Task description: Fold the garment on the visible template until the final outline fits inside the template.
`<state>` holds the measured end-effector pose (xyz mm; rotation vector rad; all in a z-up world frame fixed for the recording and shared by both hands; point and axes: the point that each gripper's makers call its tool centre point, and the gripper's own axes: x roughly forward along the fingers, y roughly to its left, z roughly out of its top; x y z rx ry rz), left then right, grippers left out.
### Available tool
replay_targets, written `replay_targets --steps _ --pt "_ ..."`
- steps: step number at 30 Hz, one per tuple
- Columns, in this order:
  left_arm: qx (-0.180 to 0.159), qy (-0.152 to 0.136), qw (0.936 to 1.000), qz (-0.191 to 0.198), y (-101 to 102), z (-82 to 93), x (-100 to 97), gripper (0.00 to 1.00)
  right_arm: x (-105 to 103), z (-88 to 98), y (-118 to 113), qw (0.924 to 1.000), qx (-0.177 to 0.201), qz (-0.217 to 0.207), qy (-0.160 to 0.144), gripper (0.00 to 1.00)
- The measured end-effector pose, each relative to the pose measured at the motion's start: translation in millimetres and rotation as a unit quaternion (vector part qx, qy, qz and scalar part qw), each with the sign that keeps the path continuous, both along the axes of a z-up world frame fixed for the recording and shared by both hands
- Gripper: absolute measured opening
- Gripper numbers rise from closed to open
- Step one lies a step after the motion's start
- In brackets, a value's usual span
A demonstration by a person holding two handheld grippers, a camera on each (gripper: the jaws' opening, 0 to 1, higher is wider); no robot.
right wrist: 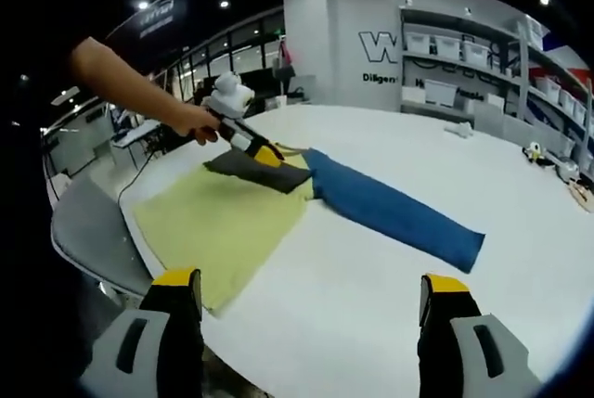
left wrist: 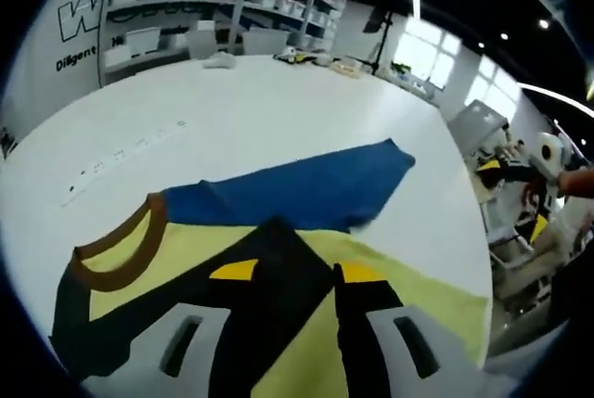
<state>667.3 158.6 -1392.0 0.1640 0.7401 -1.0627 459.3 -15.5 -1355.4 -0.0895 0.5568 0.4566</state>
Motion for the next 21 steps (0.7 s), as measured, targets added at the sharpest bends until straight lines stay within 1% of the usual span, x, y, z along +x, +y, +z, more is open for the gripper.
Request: replay_targets --steps 2,3,4,5,8,10,11,12,13,16,18,19,21 --pt "-0.003 -0.001 1.0 -0.001 0.6 1.6 -1.7 0.33 4.8 1.3 -5.9 0.9998 -0.017 -0.001 -0.008 0.84" --pt "-0.003 -0.003 1.0 -0.002 0.9 2.0 -2.0 0.34 6.2 1.0 -8.9 0.9996 -0.026 -0.003 -0.009 0.79" --pt "-0.001 -0.007 1.0 -0.004 1.6 2.6 -2.6 0.35 8.7 2.1 -11.3 0.9992 -0.036 0.002 -0.016 0.76" --pt "-0.001 -0.01 0.9999 -0.006 2.0 3.2 -3.3 0.37 10.2 2.4 -12.6 0.9991 -0.038 0.002 -0.017 0.73" --pt "-0.003 -0.032 0.9993 -0.019 2.5 8.0 -4.9 0.42 17.2 0.2 -22.4 0.9983 -0.055 -0.002 -0.016 0.65" --pt "0.015 -0.082 0.9951 -0.052 6.2 10.8 -2.7 0.39 21.5 -1.9 -27.5 0.9982 -0.059 -0.006 -0.013 0.58" --pt "0.019 -0.101 0.9931 -0.057 8.4 10.9 0.0 0.37 23.0 -2.4 -29.6 0.9981 -0.06 -0.008 -0.012 0.57" --pt "0.02 -0.099 0.9934 -0.054 9.9 10.1 -0.4 0.37 25.1 -2.7 -31.8 0.9981 -0.059 -0.01 -0.012 0.56" --pt "0.02 -0.09 0.9947 -0.046 11.9 9.5 -0.1 0.37 27.6 -3.2 -34.8 0.9981 -0.058 -0.016 -0.009 0.54" --pt "0.02 -0.1 0.9941 -0.035 17.1 12.1 4.2 0.46 34.4 -4.5 -44.2 0.9975 -0.064 -0.028 -0.01 0.48" --pt "0.019 -0.097 0.9947 -0.03 19.4 12.0 3.9 0.55 39.3 -7.8 -52.5 0.9972 -0.06 -0.045 -0.001 0.47" --pt "0.019 -0.096 0.9949 -0.026 21.0 12.0 3.6 0.58 41.3 -8.3 -55.2 0.9971 -0.058 -0.049 -0.001 0.47" --pt "0.02 -0.097 0.9949 -0.021 23.7 11.3 3.7 0.59 45.9 -11.5 -63.8 0.9963 -0.059 -0.061 0.005 0.44"
